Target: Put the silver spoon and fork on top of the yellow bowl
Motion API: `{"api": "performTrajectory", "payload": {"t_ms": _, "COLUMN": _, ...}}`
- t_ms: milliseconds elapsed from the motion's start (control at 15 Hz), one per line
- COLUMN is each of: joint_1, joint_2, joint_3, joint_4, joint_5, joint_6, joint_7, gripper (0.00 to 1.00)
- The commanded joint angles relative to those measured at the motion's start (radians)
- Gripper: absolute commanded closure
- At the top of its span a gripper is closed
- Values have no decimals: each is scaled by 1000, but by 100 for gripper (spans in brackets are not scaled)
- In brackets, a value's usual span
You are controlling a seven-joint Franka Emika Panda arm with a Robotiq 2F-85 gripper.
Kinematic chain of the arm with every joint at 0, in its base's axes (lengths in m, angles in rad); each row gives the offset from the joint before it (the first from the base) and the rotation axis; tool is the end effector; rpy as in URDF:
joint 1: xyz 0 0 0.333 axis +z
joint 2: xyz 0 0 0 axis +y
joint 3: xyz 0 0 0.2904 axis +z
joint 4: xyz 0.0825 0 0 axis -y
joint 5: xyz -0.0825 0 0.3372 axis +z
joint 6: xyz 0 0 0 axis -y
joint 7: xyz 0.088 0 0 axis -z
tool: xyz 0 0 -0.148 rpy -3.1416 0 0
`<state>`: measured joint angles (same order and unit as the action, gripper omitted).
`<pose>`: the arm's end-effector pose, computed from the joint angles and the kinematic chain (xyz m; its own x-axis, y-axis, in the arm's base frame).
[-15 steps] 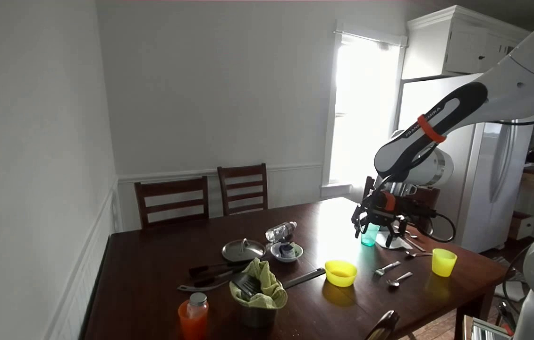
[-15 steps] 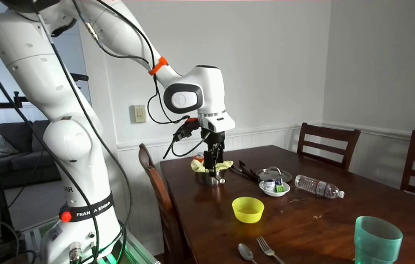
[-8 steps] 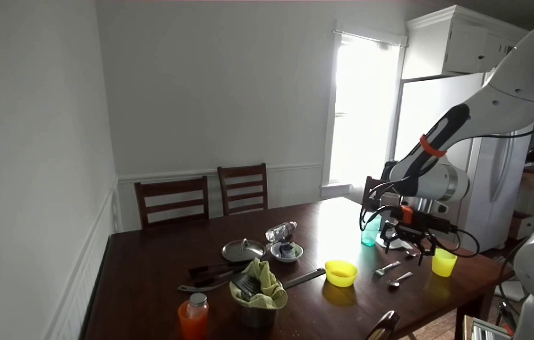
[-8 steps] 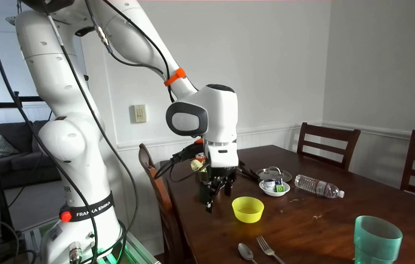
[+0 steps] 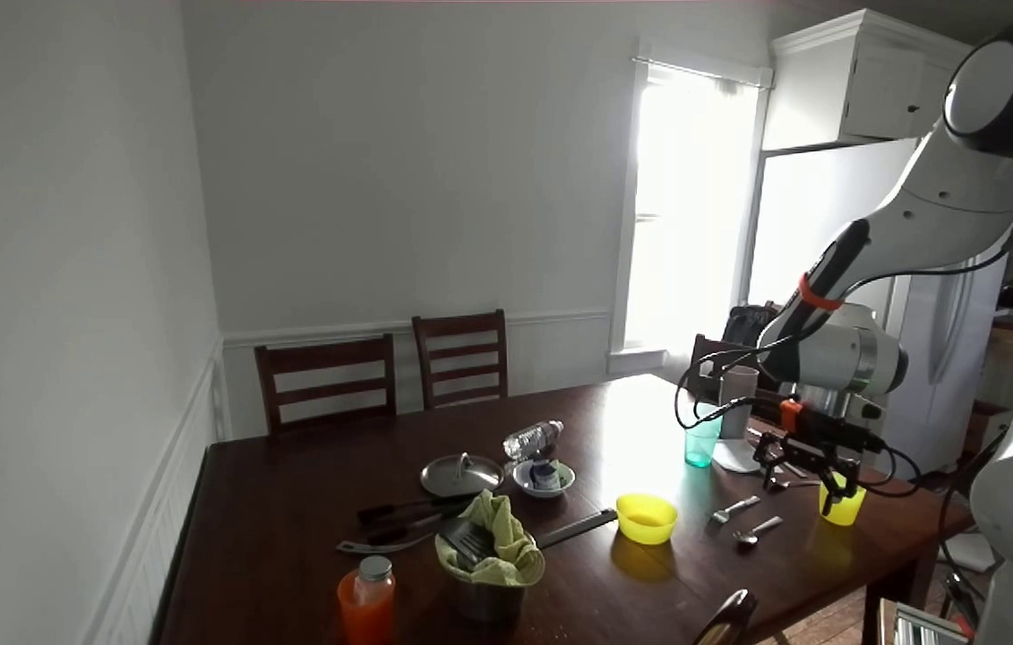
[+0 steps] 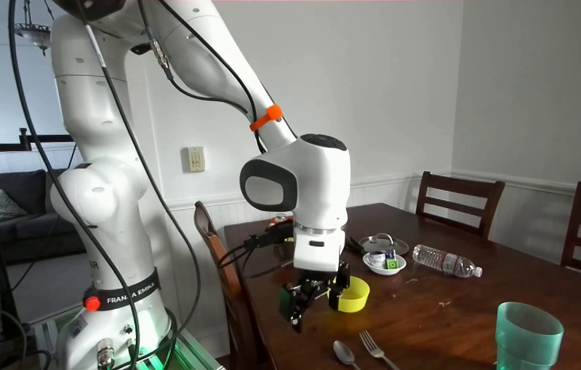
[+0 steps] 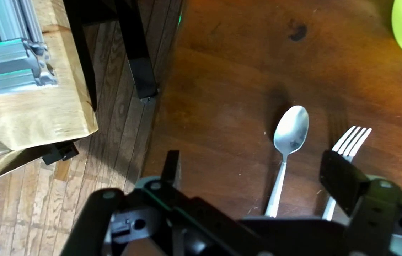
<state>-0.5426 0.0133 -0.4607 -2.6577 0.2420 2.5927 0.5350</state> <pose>0.2090 -0.3283 0.2053 -0.1740 -0.9765 -0.1274 -0.9825 0.1809 -0.0445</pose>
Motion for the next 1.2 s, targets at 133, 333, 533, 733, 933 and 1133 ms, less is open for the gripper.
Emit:
{"api": "performTrajectory", "payload": {"t_ms": 133, "joint_1": 21, "joint_2": 20, "joint_3": -17, "joint_4": 12, "joint_5": 9, "joint_6": 0, "joint_7": -5, "gripper": 0}}
{"api": "performTrajectory", "payload": {"t_ms": 333, "joint_1": 23, "joint_2": 105, "joint_3": -17, "joint_4": 72, "joint_5": 55, "joint_6": 15, "joint_7": 2, "gripper": 0}}
{"api": "performTrajectory", "payload": {"t_ms": 533, "joint_1": 34, "joint_2": 166, "joint_3": -11, "joint_4": 107, "joint_5": 76, "joint_6": 38, "joint_7": -3, "gripper": 0}}
{"api": "performTrajectory", "payload": {"t_ms": 733, "joint_1": 49, "joint_2": 242, "joint_3": -13, "joint_4": 148, "joint_5": 71, "joint_6": 67, "joint_7": 13, "gripper": 0}}
{"api": "performTrajectory", "payload": {"t_ms": 933, "joint_1": 47, "joint_2": 316, "joint_3": 1, "joint_4": 187, "joint_5": 113, "joint_6": 102, "joint_7": -8, "gripper": 0}}
{"api": "performTrajectory", "payload": {"t_ms": 1133, "joint_1": 24, "joint_2": 363, "joint_3": 34, "joint_4": 218, "joint_5": 189, "joint_6": 116, "joint_7": -48, "gripper": 0}}
